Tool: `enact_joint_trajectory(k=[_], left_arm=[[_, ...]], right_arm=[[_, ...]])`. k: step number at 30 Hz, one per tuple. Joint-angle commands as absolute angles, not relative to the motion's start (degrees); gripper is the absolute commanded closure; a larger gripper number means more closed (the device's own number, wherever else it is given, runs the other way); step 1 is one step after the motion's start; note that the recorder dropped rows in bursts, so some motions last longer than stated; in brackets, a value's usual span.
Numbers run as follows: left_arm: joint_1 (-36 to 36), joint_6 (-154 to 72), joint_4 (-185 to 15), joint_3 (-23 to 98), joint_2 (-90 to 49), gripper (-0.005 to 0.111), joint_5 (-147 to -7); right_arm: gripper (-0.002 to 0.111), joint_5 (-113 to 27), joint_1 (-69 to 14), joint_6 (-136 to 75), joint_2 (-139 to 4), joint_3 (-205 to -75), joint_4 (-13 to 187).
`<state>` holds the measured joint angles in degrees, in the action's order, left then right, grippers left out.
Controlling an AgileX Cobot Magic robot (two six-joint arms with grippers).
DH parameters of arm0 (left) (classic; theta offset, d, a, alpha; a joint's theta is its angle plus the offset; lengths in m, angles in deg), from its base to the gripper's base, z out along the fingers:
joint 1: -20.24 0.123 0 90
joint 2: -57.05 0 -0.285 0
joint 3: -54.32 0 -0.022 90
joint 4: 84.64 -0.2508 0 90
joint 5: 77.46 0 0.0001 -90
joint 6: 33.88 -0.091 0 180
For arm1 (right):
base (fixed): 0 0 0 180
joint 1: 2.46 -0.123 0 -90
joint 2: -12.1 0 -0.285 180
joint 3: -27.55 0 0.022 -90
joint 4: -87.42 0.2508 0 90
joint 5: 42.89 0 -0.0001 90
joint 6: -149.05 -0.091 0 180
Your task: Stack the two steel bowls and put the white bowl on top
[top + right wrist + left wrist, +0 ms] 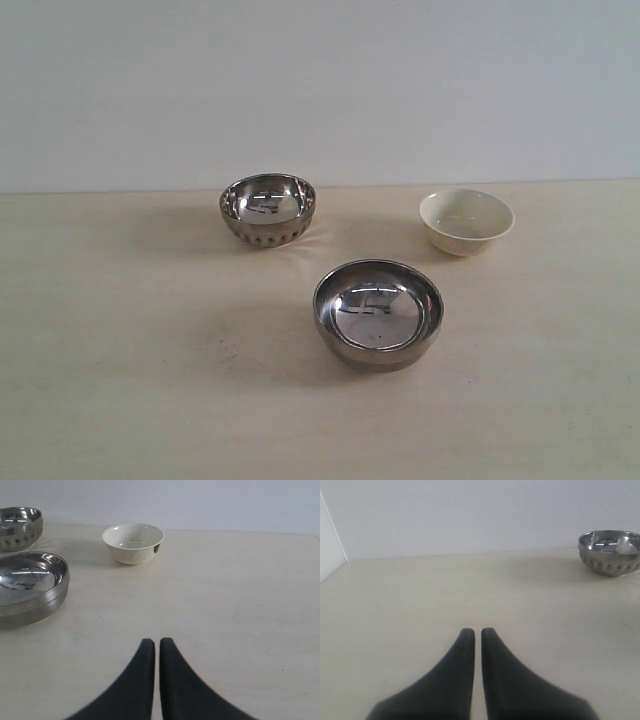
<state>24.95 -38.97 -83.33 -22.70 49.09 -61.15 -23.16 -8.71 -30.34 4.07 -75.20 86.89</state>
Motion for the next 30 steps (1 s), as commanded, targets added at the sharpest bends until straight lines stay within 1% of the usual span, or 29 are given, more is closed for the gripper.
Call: enact_joint_trajectory(k=[1,6,10,14,21,23,26,30], left_arm=[[24.7,-41.3,-85.7,-22.9,49.3,0.103,-61.1],[24.7,-41.7,-86.6,-22.9,49.3,0.103,-63.6],[24.7,-38.4,-76.9,-22.9,49.3,0.103,-72.8],[24.7,-35.9,-70.7,-22.9,49.3,0.103,-86.9],[24.7,-24.5,-70.2,-22.9,49.3,0.103,-112.9],[24.7,-22.6,-70.5,-22.9,49.3,0.103,-118.2],[24.7,-23.4,-70.4,-19.4,48.0,0.103,-116.5],[24.7,-26.3,-70.5,-12.0,42.1,0.103,-106.0]], right_arm=[[0.107,-23.3,-8.9,-30.6,4.3,-75.2,86.8],[0.107,-23.3,-8.9,-30.6,4.3,-75.2,86.8],[0.107,-23.3,-8.9,-30.6,4.3,-75.2,86.8],[0.107,-23.3,-8.9,-30.6,4.3,-75.2,86.8],[0.107,-23.3,-8.9,-30.6,4.3,-75.2,86.8],[0.107,-23.3,-8.9,-30.6,4.3,-75.2,86.8],[0.107,-23.3,-8.9,-30.6,4.3,-75.2,86.8],[0.107,-23.3,-8.9,-30.6,4.3,-75.2,86.8]])
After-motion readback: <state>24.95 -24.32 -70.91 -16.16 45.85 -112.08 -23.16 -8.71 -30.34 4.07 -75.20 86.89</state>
